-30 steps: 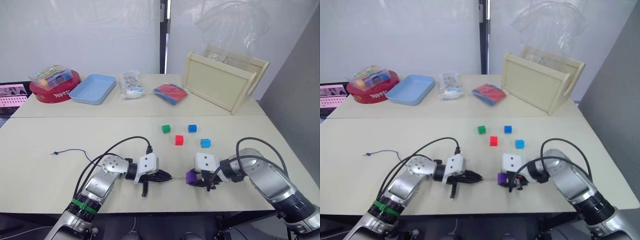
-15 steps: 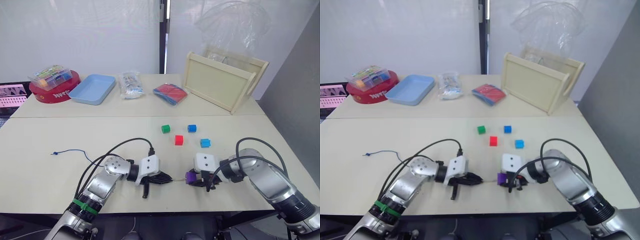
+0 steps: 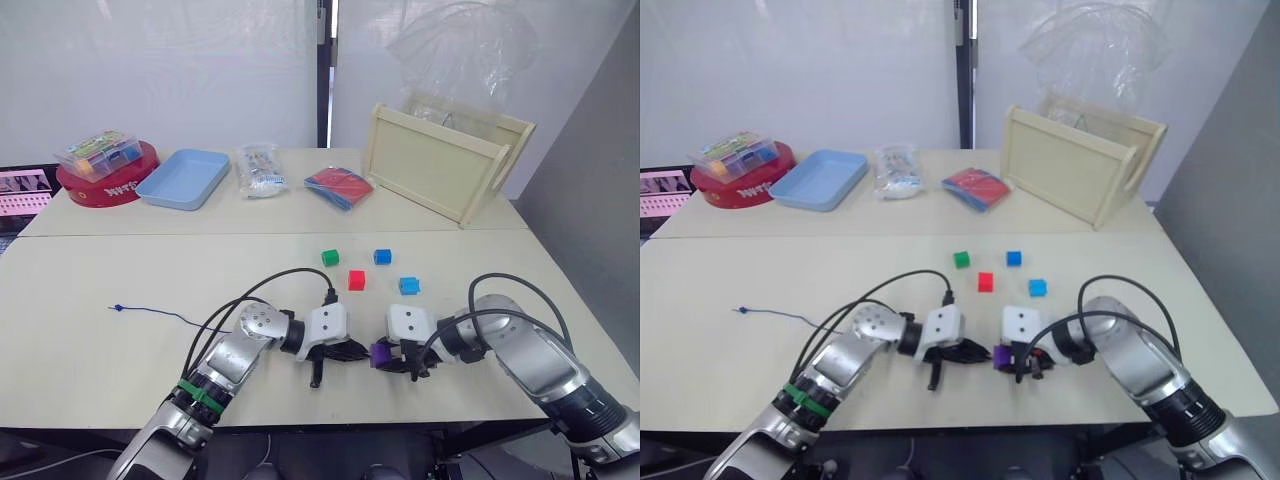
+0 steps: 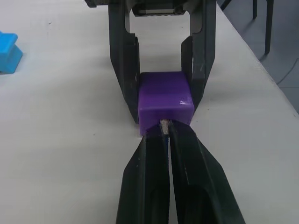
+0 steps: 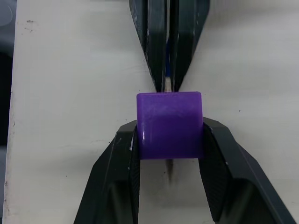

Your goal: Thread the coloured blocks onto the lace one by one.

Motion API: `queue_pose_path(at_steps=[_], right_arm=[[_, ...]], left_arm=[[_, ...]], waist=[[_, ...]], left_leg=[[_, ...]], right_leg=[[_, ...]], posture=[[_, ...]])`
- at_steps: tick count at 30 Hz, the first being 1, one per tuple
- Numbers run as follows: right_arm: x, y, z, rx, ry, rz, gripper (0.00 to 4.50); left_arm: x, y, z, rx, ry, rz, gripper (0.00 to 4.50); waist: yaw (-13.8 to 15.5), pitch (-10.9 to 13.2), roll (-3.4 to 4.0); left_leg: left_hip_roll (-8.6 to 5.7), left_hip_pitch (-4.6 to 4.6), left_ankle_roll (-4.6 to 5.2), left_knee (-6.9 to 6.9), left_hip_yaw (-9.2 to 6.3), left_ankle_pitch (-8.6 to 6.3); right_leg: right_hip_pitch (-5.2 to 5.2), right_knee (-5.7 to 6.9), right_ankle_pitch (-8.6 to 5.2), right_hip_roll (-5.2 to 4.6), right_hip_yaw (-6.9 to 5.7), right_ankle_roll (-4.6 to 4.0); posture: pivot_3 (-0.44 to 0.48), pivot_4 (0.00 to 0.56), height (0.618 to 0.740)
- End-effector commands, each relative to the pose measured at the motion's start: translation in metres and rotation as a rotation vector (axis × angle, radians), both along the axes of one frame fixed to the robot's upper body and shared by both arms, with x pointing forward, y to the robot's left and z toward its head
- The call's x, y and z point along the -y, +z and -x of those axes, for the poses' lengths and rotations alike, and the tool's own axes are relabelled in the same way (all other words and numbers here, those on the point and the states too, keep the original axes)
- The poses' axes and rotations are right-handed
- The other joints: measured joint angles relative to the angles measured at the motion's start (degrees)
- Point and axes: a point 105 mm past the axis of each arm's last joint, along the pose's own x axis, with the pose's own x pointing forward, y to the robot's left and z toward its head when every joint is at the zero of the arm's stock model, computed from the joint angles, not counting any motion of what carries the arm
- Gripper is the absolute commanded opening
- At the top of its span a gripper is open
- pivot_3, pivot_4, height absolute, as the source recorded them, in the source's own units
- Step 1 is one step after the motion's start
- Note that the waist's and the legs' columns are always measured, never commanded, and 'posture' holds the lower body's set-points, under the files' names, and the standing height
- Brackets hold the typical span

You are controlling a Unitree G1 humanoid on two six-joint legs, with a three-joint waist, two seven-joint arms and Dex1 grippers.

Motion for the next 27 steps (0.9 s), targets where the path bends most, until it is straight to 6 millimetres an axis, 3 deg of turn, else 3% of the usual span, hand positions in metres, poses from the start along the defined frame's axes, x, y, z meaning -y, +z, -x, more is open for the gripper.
queue_pose_path(at_steps=[1,4,5,11,19,27], right_arm=[[-0.002,-0.011,0.003,-0.029,-0.006,0.019,1.18],[-0.002,-0.012,0.003,-0.039,-0.011,0.014,1.18],[-0.002,-0.012,0.004,-0.043,-0.012,0.011,1.18],[-0.004,-0.012,0.002,-0.041,-0.010,0.008,1.18],[-0.007,-0.013,0.001,-0.040,0.000,0.005,1.18],[-0.007,-0.012,0.000,-0.032,-0.004,0.002,1.18]], left_arm=[[0.013,0.015,-0.001,0.058,-0.020,0.040,0.00],[0.012,0.017,0.000,0.005,-0.016,0.060,0.00],[0.010,0.018,0.001,-0.007,-0.017,0.061,0.70],[-0.010,0.024,-0.002,-0.001,0.020,0.042,2.64],[-0.050,0.015,-0.007,0.064,0.064,-0.056,2.65],[-0.038,0.015,-0.005,0.074,0.038,0.004,2.65]], waist=[[0.1,0.0,-0.01],[0.2,0.0,-0.01],[0.1,0.0,-0.01],[-0.1,0.0,-0.01],[-0.5,0.0,-0.01],[-0.7,0.0,-0.02]], left_leg=[[0.00,0.00,0.00,0.00,0.00,0.00],[-0.01,0.01,-0.01,0.04,0.00,0.00],[-0.01,0.02,-0.01,0.04,0.00,0.01],[0.01,0.03,-0.01,0.04,-0.01,0.00],[0.09,0.08,-0.01,0.02,-0.01,0.00],[0.11,0.09,0.00,0.02,-0.01,0.00]], right_leg=[[0.01,0.00,0.00,-0.01,0.00,0.00],[0.04,0.00,0.01,-0.02,0.00,0.01],[0.05,0.00,0.01,-0.02,0.00,0.02],[0.04,0.01,0.01,0.01,0.00,0.02],[0.04,0.02,0.01,0.08,0.03,0.01],[0.04,0.04,0.01,0.11,0.03,0.01]], posture=[[0.000,0.150,0.740],[0.000,0.150,0.740],[0.000,0.150,0.740],[0.000,0.150,0.740],[0.000,0.150,0.740],[0.000,0.150,0.740]])
